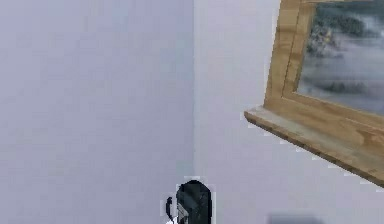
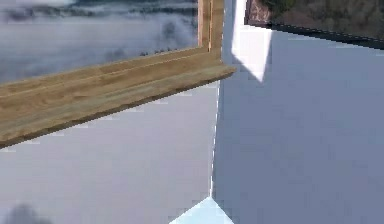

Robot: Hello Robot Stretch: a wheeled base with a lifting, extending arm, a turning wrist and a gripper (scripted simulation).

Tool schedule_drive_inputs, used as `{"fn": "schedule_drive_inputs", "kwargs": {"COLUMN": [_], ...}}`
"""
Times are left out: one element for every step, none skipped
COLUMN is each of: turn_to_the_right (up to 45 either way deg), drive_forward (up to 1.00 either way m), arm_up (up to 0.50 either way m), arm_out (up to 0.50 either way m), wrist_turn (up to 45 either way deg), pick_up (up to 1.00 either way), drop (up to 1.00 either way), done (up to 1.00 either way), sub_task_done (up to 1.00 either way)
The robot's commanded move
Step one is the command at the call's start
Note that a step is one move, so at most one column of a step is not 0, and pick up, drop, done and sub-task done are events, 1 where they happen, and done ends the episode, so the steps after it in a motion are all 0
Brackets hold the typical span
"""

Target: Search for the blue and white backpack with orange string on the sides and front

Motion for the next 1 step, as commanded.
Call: {"fn": "schedule_drive_inputs", "kwargs": {"turn_to_the_right": [0.0], "drive_forward": [0.00], "arm_up": [0.00], "arm_out": [0.00], "wrist_turn": [0.0], "pick_up": [0.00], "drop": [0.00], "done": [1.00], "sub_task_done": [0.00]}}
